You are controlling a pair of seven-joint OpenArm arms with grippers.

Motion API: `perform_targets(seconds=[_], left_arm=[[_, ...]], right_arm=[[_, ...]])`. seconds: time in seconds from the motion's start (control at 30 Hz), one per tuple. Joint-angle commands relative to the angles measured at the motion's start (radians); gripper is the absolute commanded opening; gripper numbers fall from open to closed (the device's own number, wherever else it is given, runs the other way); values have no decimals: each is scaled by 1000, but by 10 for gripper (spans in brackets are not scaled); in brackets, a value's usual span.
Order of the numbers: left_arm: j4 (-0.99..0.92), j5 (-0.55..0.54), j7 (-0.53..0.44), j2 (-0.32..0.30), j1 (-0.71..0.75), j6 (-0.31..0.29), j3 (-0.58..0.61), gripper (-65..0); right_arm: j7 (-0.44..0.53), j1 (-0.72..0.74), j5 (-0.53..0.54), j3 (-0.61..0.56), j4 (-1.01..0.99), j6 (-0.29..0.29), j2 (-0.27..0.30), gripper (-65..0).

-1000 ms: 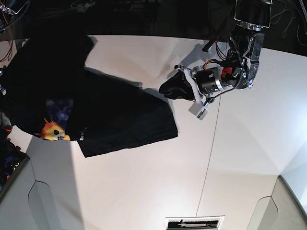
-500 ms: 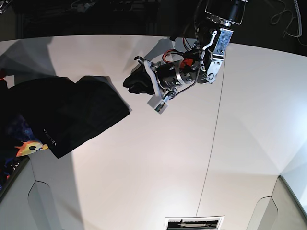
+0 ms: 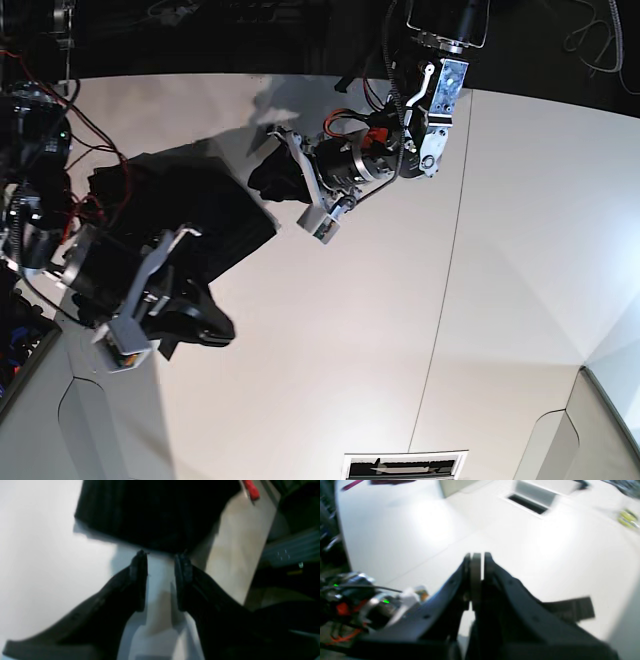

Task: Layout the t-shirt on the table in an organized manner, then fold the t-shirt properly
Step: 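Grasp the shirt with both grippers and lift it together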

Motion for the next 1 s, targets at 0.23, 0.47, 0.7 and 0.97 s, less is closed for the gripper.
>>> perform_targets(seconds=[0.23,0.47,0.7,0.97], left_arm=[[17,-60,-16,-89,25,-20,-79,-435],[34,-163,11,-121,25,-79,-79,-435],[100,-158,-2,-118,13,-35,-79,-375],[93,-12,-106,-115,-24,117,-79,-325]], right_arm=[[56,23,-146,-8,16,-35,-107,-199],[-67,-6,-152,254,16,-50,-114,-199],[-85,-177,-119,496,-8,-49,-113,-199],[-44,-335,-137,509,-211,-29,-114,-199]])
